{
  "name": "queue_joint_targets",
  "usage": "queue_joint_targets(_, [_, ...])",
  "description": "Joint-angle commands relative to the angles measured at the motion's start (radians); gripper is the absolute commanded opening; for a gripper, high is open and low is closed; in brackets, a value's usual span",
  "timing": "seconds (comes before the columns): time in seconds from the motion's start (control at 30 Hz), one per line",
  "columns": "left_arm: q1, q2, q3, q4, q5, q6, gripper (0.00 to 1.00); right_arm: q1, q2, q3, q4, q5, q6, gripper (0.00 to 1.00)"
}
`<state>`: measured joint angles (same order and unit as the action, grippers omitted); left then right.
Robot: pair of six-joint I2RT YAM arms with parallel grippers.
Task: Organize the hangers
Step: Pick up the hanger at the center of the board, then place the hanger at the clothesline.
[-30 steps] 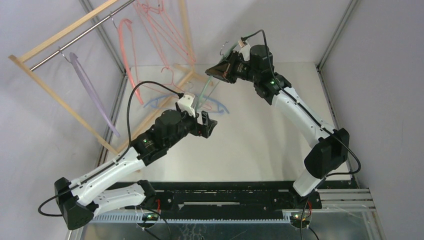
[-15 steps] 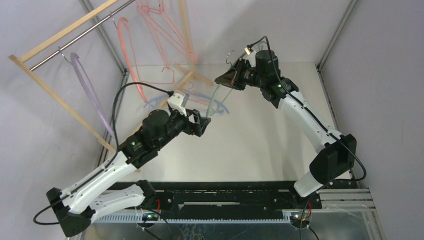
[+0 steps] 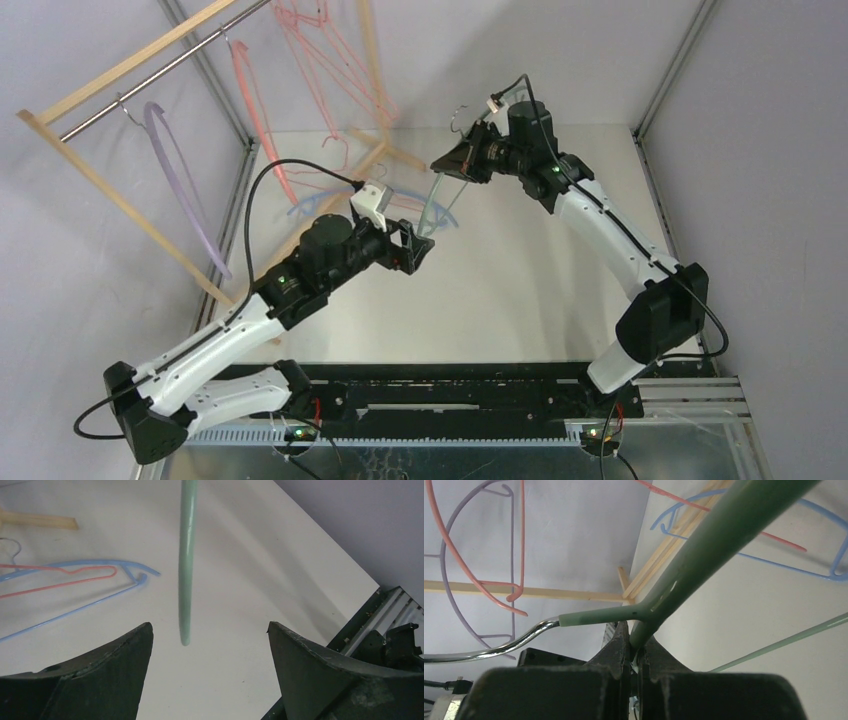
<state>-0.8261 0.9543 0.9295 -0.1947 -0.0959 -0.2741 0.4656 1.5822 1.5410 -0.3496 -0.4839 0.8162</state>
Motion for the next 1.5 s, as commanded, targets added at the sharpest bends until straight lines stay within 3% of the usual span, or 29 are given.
queue_joint_targets(0.0, [0.006, 0.014, 0.015, 0.085, 0.056, -0.024, 0.89, 0.022, 0.002, 0.079, 0.062, -0.034, -0.006, 0.00])
queue_joint_targets(0.4, [0.008, 0.140, -0.021, 0.130, 0.068, -0.024, 0.89, 0.063, -0.025, 0.129, 0.061, -0.139, 0.050, 0.00])
queue_joint_targets(0.53, [0.009, 0.172, -0.009, 0.118, 0.058, -0.024, 0.81, 0.065, -0.037, 0.134, 0.059, -0.177, 0.061, 0.00])
queue_joint_targets(0.67, [0.017, 0.181, 0.003, 0.119, 0.068, -0.006, 0.53, 0.067, -0.041, 0.122, 0.042, -0.213, 0.059, 0.00])
queue_joint_targets(0.7, [0.018, 0.185, 0.010, 0.116, 0.069, 0.000, 0.37, 0.068, -0.045, 0.115, 0.037, -0.215, 0.056, 0.00])
queue_joint_targets(0.73, [0.018, 0.187, 0.015, 0.113, 0.061, 0.002, 0.13, 0.069, -0.048, 0.107, 0.029, -0.216, 0.054, 0.00])
queue_joint_targets(0.77, [0.018, 0.187, 0.022, 0.107, 0.039, 0.000, 0.02, 0.068, -0.051, 0.101, 0.020, -0.212, 0.051, 0.00])
queue_joint_targets(0.87, [0.019, 0.183, 0.038, 0.085, 0.004, 0.006, 0.00, 0.059, -0.049, 0.105, -0.047, -0.203, 0.025, 0.00])
queue_joint_targets(0.93, [0.019, 0.180, 0.053, 0.045, -0.025, 0.009, 0.00, 0.045, -0.057, 0.104, -0.121, -0.179, -0.011, 0.09])
queue_joint_targets(1.07, [0.019, 0.133, 0.035, -0.018, -0.071, 0.024, 0.00, -0.008, -0.143, 0.034, -0.283, -0.057, -0.115, 0.44])
queue_joint_targets(1.17, [0.019, 0.088, 0.019, -0.108, -0.151, 0.029, 0.00, -0.099, -0.233, -0.085, -0.306, -0.030, -0.140, 0.72])
queue_joint_targets(1.27, [0.019, 0.046, -0.004, -0.169, -0.220, 0.029, 0.00, -0.167, -0.289, -0.122, -0.347, -0.019, -0.206, 0.80])
queue_joint_targets(1.47, [-0.008, -0.039, -0.022, -0.185, -0.236, 0.057, 0.00, -0.283, -0.313, -0.127, -0.394, 0.121, -0.269, 0.82])
